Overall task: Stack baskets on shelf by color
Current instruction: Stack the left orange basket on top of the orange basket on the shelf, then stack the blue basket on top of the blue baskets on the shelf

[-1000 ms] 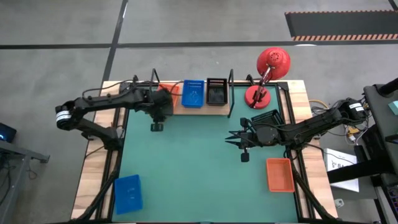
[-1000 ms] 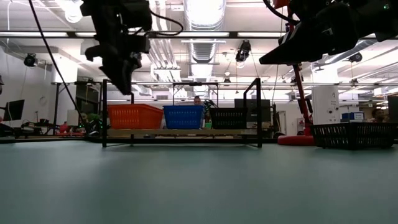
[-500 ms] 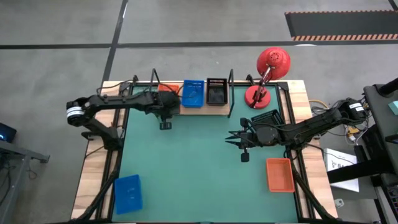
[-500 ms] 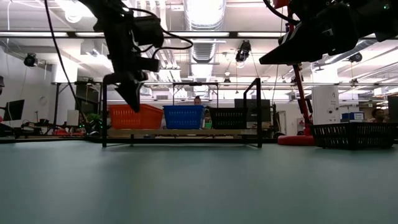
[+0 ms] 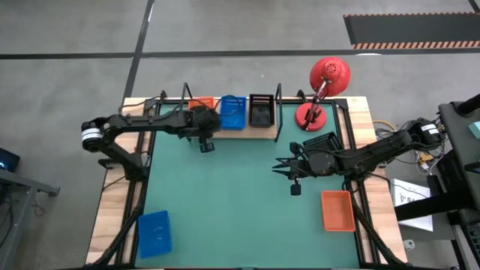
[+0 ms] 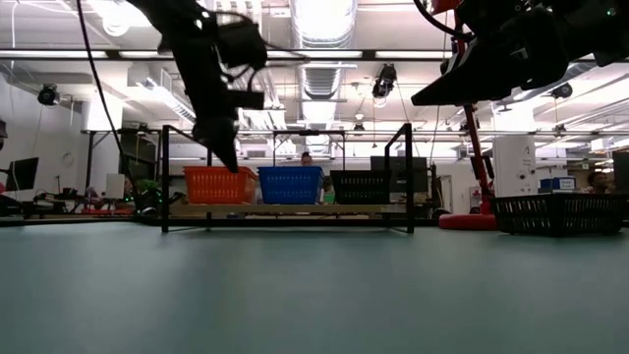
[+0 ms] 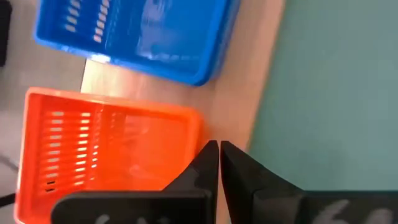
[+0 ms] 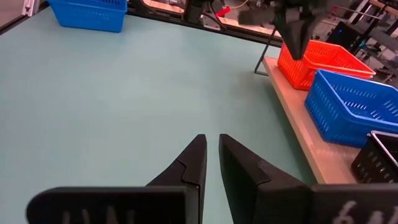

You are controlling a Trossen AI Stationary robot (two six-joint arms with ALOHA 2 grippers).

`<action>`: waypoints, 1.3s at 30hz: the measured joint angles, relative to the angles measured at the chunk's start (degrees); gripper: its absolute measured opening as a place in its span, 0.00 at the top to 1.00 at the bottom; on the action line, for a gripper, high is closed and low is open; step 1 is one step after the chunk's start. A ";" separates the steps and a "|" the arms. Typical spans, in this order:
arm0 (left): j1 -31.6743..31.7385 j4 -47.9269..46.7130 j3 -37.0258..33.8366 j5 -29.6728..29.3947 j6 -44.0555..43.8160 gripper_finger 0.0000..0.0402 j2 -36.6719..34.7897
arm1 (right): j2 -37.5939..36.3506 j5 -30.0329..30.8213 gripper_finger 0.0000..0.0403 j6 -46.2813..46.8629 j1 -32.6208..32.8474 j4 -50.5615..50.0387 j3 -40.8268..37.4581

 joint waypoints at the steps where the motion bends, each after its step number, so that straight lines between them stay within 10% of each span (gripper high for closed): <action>1: -1.04 0.04 -0.27 0.16 -1.79 1.00 -1.30 | 0.00 0.00 0.91 -0.19 0.00 0.00 0.00; 21: -41.28 48.42 -21.39 -10.13 -16.54 1.00 -15.56 | 3.74 -3.43 0.91 -3.83 2.60 9.68 2.16; 28: -46.59 44.07 -22.38 -10.13 -37.33 1.00 -15.83 | 3.39 -2.91 0.91 -1.56 9.78 -0.06 6.78; 34: -47.49 21.49 -20.60 -11.95 -59.24 1.00 -15.33 | 3.39 -1.36 0.93 5.63 14.26 -16.96 13.11; 39: -45.21 18.61 -21.56 -29.50 -55.07 1.00 -14.08 | 3.37 0.58 0.93 8.38 15.79 -23.88 14.88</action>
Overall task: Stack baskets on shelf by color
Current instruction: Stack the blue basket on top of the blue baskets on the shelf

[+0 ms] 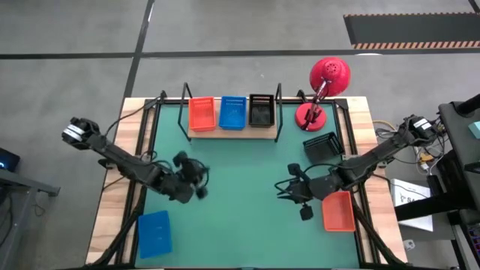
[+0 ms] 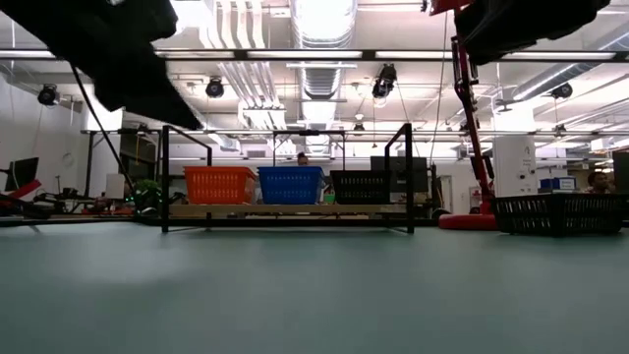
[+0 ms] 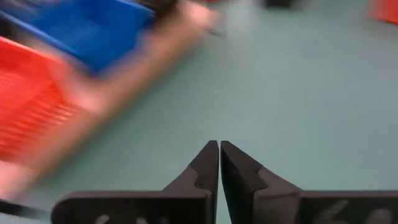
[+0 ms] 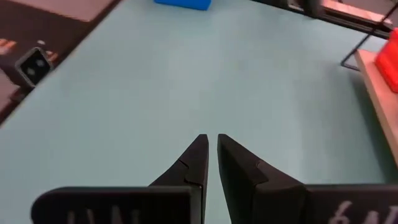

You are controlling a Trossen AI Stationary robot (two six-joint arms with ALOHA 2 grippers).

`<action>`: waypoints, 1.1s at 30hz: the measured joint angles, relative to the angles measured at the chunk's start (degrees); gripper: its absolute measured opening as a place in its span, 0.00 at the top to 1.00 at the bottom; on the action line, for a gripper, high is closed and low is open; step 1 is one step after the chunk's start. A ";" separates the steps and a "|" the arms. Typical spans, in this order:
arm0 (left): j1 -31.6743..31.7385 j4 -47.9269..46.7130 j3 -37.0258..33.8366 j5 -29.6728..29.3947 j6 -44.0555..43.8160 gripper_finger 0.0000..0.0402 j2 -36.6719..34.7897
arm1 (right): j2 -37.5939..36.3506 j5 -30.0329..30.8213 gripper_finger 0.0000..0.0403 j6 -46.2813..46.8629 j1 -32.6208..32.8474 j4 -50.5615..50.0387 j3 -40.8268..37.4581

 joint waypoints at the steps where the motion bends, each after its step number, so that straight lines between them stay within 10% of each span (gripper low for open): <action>1: 1.26 -0.21 -0.22 -3.98 0.94 1.00 0.08 | 0.00 0.62 0.93 0.01 0.01 0.00 -0.08; 16: 29.23 12.31 -0.40 -2.69 21.06 1.00 1.29 | 0.79 7.13 0.93 -1.91 -0.12 0.34 -0.48; 33: 30.68 11.44 -0.95 4.55 21.51 1.00 0.55 | 0.79 8.49 0.93 -1.38 -0.14 0.39 -1.08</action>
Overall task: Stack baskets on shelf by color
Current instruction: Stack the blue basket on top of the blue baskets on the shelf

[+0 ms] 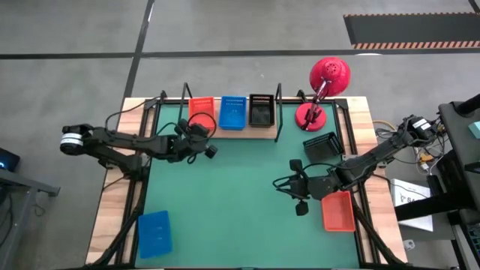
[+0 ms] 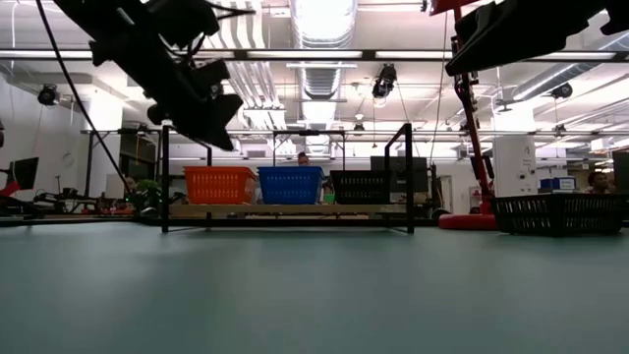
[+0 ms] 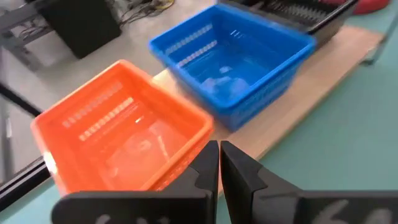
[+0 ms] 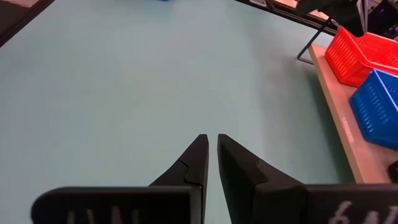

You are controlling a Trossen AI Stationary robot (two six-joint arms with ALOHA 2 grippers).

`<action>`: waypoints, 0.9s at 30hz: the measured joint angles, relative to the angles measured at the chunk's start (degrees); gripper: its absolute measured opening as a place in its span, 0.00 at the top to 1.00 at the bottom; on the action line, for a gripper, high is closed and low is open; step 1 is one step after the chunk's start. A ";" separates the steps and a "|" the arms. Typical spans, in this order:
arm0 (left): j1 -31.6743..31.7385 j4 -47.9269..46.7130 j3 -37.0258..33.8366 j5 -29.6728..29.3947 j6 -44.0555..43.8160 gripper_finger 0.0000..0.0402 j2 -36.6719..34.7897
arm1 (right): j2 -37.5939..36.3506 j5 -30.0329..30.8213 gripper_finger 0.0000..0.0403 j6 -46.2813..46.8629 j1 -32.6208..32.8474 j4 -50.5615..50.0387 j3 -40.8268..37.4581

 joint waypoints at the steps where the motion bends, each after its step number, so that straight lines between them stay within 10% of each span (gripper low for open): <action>1: -0.60 0.25 0.23 0.07 0.00 1.00 -0.13 | 0.00 0.00 0.93 0.00 0.00 0.21 -0.07; 27: -26.32 14.22 1.63 1.31 -1.52 1.00 -1.49 | -0.02 0.05 0.93 -1.91 0.00 13.72 -6.59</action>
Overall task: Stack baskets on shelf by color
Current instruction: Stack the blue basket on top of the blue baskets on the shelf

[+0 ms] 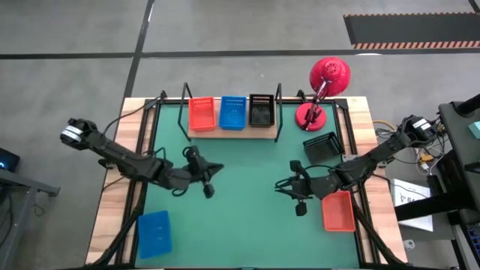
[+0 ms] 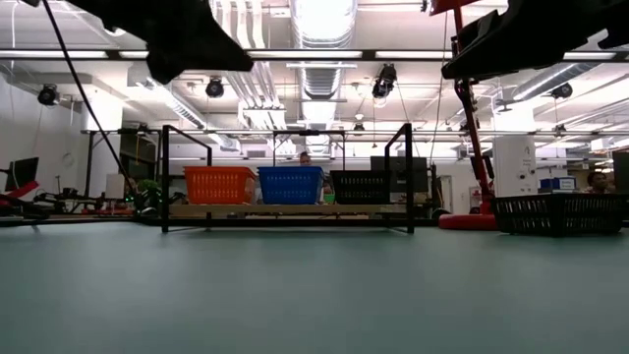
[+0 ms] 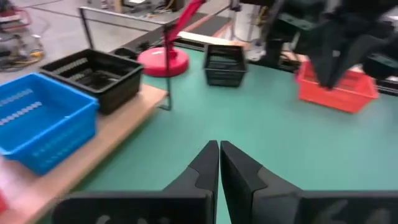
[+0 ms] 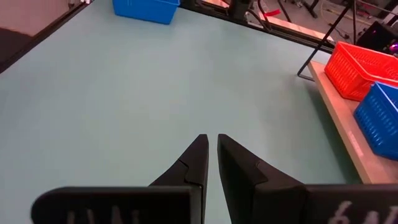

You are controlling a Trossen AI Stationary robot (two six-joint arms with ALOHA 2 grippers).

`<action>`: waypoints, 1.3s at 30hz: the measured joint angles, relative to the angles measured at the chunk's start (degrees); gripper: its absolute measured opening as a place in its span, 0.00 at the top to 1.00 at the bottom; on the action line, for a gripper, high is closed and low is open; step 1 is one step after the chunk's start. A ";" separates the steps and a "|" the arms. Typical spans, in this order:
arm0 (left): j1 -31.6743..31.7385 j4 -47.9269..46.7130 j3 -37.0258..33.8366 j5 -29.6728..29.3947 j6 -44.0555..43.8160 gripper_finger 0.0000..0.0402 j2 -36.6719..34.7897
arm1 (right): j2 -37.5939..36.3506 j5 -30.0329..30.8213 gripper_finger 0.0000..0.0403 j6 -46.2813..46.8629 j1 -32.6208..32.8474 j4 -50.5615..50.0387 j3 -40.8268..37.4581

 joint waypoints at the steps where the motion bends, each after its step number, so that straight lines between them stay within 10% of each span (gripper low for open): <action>1: -0.80 0.13 0.00 0.00 -0.04 1.00 0.00 | -0.02 -0.01 0.93 0.02 0.00 -0.02 0.13; 28: -7.62 12.91 2.30 6.75 -8.20 1.00 8.65 | -0.02 -0.60 0.93 3.50 4.79 -18.02 8.91; 32: -11.26 -2.58 9.24 12.65 -23.88 1.00 9.44 | -0.02 -0.55 0.93 2.37 4.50 -18.12 8.65; 39: -20.41 -55.84 31.63 25.25 -68.15 1.00 15.42 | -0.02 -0.09 0.93 -0.73 4.50 -18.05 8.63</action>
